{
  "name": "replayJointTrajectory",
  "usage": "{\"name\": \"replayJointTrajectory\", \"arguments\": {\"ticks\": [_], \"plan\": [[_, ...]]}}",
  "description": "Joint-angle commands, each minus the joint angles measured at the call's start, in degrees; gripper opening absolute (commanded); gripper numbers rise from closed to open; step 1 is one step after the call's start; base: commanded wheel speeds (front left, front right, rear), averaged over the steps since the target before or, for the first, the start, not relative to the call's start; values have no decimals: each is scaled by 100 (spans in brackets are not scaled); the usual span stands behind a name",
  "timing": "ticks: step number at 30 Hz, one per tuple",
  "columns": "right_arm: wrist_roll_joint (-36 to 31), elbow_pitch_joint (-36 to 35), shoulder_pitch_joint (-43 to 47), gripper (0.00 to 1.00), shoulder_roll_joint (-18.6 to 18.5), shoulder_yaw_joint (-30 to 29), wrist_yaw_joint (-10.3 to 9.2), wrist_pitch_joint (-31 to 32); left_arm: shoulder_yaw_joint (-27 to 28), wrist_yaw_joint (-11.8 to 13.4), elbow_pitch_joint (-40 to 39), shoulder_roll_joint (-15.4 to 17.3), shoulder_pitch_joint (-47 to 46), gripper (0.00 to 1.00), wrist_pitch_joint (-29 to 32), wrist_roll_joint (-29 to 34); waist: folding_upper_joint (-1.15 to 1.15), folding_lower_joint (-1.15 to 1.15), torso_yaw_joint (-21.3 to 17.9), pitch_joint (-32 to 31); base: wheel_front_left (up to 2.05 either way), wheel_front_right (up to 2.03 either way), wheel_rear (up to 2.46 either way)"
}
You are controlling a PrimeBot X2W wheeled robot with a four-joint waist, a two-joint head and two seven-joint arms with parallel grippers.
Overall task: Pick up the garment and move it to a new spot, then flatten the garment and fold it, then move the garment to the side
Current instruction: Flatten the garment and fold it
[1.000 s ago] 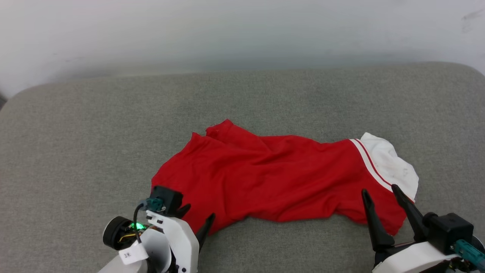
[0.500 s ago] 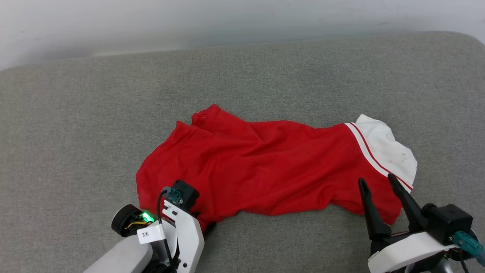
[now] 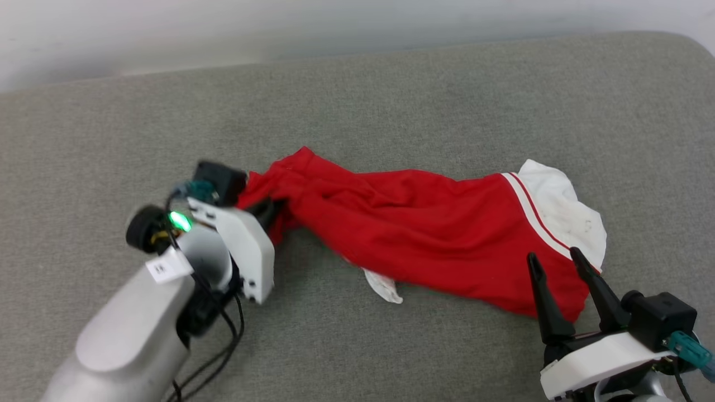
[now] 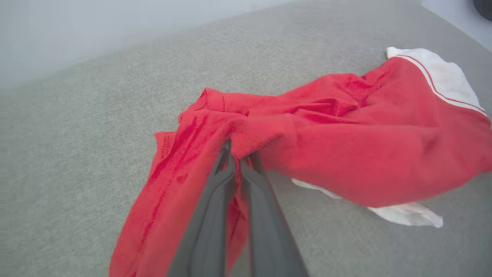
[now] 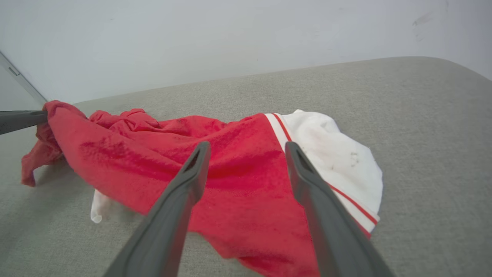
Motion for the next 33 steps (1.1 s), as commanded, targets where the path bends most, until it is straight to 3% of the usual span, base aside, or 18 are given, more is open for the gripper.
{"name": "replayJointTrajectory", "arguments": {"ticks": [1,8,15,16,17,20,23,29,33], "plan": [[17,13,-74,100,15,18,-4,-32,80,33,69,-25,-154,0,-65,-37,0,0,-53,64,0,0,0],[66,87,-236,100,14,67,-4,-73,395,-121,979,-133,-805,0,-264,-219,0,0,-278,317,0,0,0],[125,198,-318,100,13,54,-4,-169,306,-454,2018,-320,-1017,0,-340,-340,0,0,-362,426,0,0,0],[124,203,-329,100,13,47,-4,-181,293,-483,2093,-340,-1014,39,-388,-338,0,0,-361,418,0,0,0],[109,202,-333,100,13,40,-4,-197,275,-518,2154,-367,-999,100,-465,-331,0,0,-350,399,0,0,0],[55,173,-335,100,13,29,-4,-205,281,-550,2234,-404,-868,100,-827,-287,0,0,-293,281,0,0,0],[0,134,-288,100,14,2,-4,-143,336,-422,2144,-441,-675,100,-1337,-193,0,0,-197,99,0,0,0],[-46,76,-106,100,14,-74,-4,25,461,-43,1682,-421,-44,100,-2229,-67,0,0,29,-315,0,0,0],[-55,46,63,100,14,-143,-4,139,565,371,1232,-397,492,100,-2596,-17,0,0,165,-575,0,0,0]]}}
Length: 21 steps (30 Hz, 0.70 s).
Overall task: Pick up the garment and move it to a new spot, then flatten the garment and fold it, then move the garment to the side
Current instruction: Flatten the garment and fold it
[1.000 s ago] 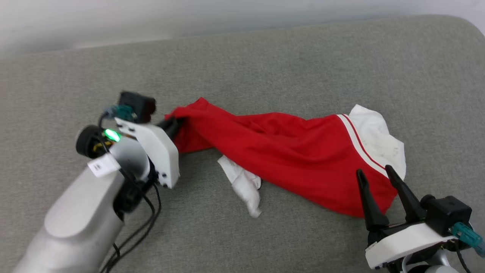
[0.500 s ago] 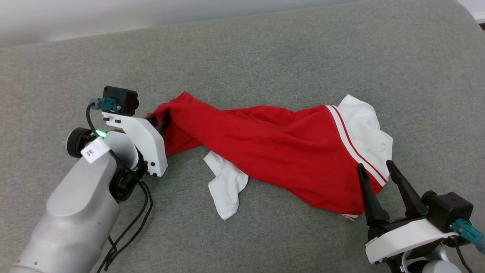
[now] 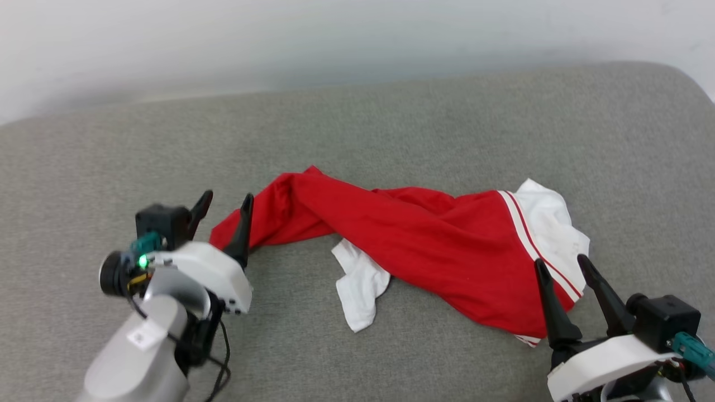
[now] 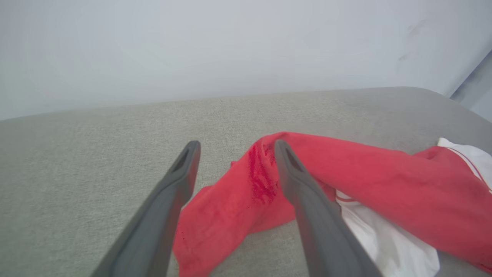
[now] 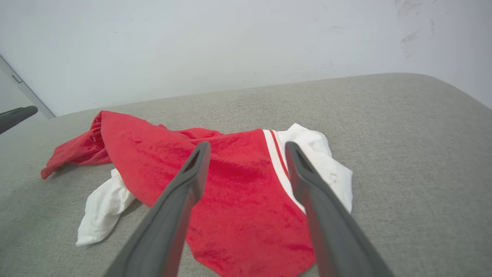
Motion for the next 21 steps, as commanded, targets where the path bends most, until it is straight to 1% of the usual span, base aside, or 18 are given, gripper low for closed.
{"name": "replayJointTrajectory", "arguments": {"ticks": [1,3,8,14,16,17,21], "plan": [[-16,-35,98,100,11,-21,-3,38,30,132,-175,19,215,100,-101,53,0,0,149,-208,0,0,0],[-20,-48,189,100,11,-39,-4,103,37,315,-480,-8,506,100,-189,90,0,0,202,-338,0,0,0],[-24,-90,410,100,11,-84,-3,239,93,797,-1276,42,1257,100,-336,253,0,0,281,-623,0,0,0],[-11,-168,625,100,11,-104,-3,383,70,1268,-2045,104,2027,100,-258,269,0,0,312,-844,0,0,0],[-7,-194,661,100,12,-115,-3,426,12,1338,-2221,115,2179,100,-152,254,0,0,310,-871,0,0,0],[1,-212,674,100,11,-116,-3,442,-29,1333,-2294,117,2217,100,-97,243,0,0,305,-879,0,0,0],[2,-242,694,100,11,-91,-3,485,-215,1221,-2367,167,2241,100,186,216,0,0,264,-874,0,0,0]]}}
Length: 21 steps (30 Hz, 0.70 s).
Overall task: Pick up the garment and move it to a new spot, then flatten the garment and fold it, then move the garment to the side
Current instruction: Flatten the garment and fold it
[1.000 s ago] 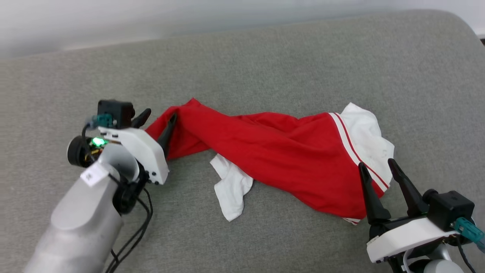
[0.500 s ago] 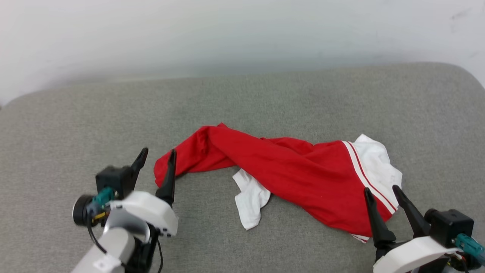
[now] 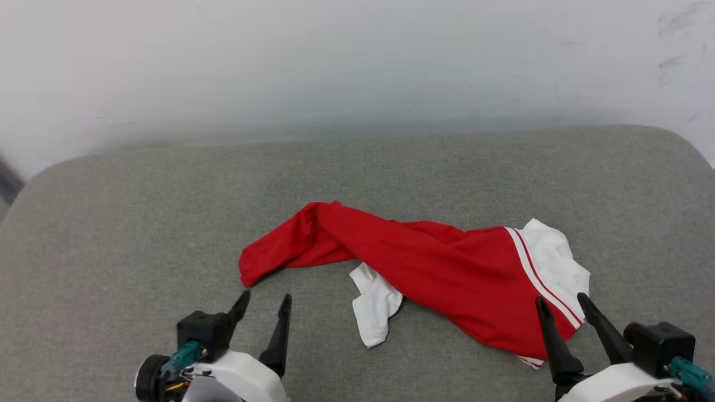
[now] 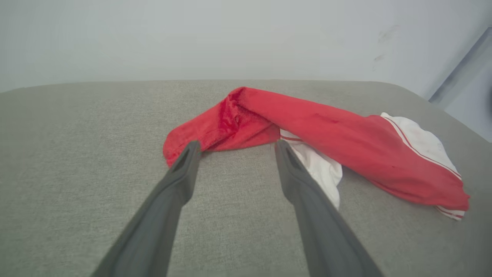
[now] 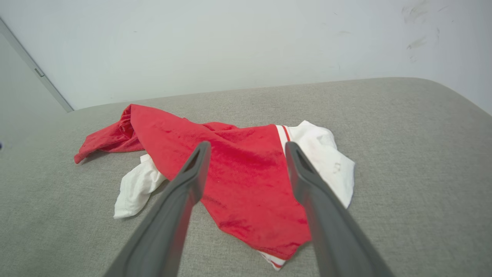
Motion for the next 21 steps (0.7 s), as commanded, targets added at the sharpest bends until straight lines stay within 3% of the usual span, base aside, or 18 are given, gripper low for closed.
{"name": "replayJointTrajectory", "arguments": {"ticks": [1,13,21], "plan": [[8,-34,74,100,12,9,-3,2,-43,-42,-10,19,-33,100,58,5,0,0,-23,19,0,0,0],[33,-86,-309,100,11,129,-3,-126,-1116,-1138,650,-247,-1544,100,1855,51,0,0,-465,785,0,0,0],[147,119,-487,100,11,191,-2,-345,-1607,-1574,1292,-259,-1987,100,2944,-30,0,0,-732,1113,0,0,0]]}}
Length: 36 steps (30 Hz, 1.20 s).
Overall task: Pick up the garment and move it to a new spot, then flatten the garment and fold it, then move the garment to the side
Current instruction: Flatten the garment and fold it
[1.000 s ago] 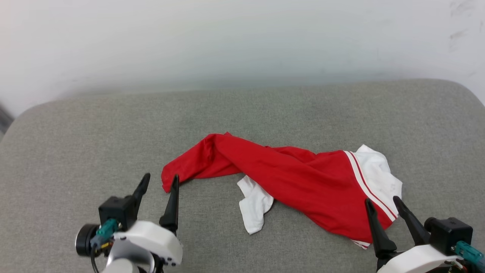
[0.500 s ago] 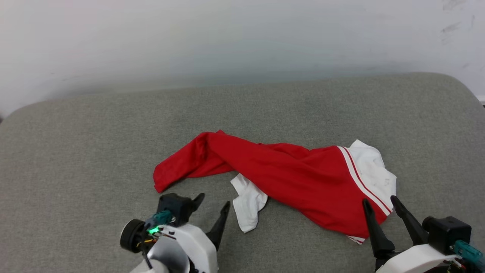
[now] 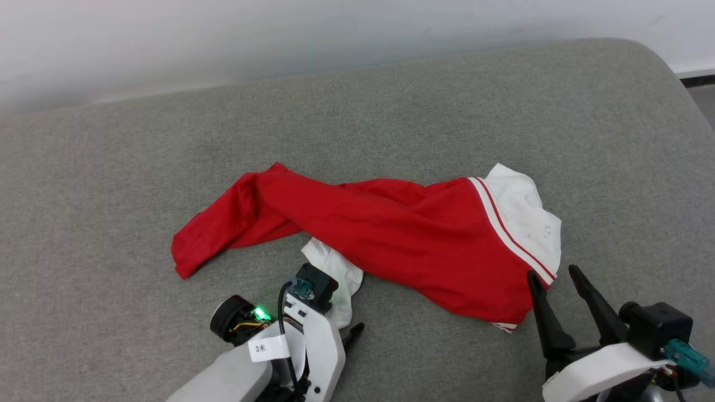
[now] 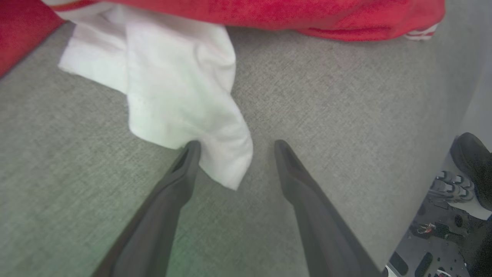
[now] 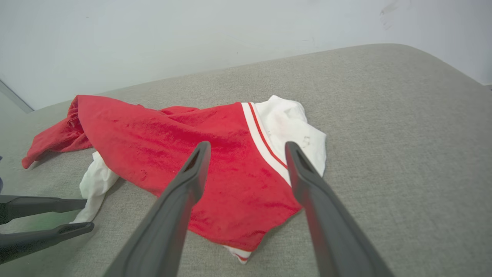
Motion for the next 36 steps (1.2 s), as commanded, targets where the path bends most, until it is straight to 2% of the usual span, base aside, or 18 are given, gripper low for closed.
{"name": "replayJointTrajectory", "arguments": {"ticks": [1,6,7,8,10,14,19,26,31,34,36], "plan": [[51,18,-77,100,12,8,-2,-44,-34,-38,61,24,-69,100,80,-4,0,0,-65,72,0,0,0],[99,101,-139,100,12,23,-2,-142,-170,-155,457,44,-160,99,365,-4,0,0,-77,170,0,0,0],[97,113,-153,100,12,24,-2,-162,-191,-174,534,39,-183,39,393,-13,0,0,-70,179,0,0,0],[83,130,-157,100,11,25,-2,-171,-209,-207,598,27,-200,0,399,-18,0,0,-60,181,0,0,0],[75,165,-179,100,11,19,-3,-172,-240,-283,696,-12,-214,0,390,-46,0,0,-35,162,0,0,0],[72,217,-148,100,11,-80,-2,-171,-155,-280,628,17,-174,0,8,3,0,0,64,49,0,0,0],[137,296,-46,100,11,-144,-3,-175,140,1,103,337,59,0,-493,22,0,0,248,-183,0,0,0],[181,337,92,100,10,-223,-2,-158,698,715,-1153,1212,891,0,-658,-205,0,0,626,-457,0,0,0],[136,323,195,100,9,-304,-3,-90,1130,1349,-1799,1861,1686,0,-571,-496,0,0,855,-638,0,0,0],[129,297,279,100,10,-350,-2,-59,1433,1737,-1976,2132,2182,0,-626,-728,0,0,962,-744,0,0,0],[119,276,307,100,10,-360,-2,-30,1571,1898,-1998,2209,2446,0,-657,-895,0,0,1007,-793,0,0,0]]}}
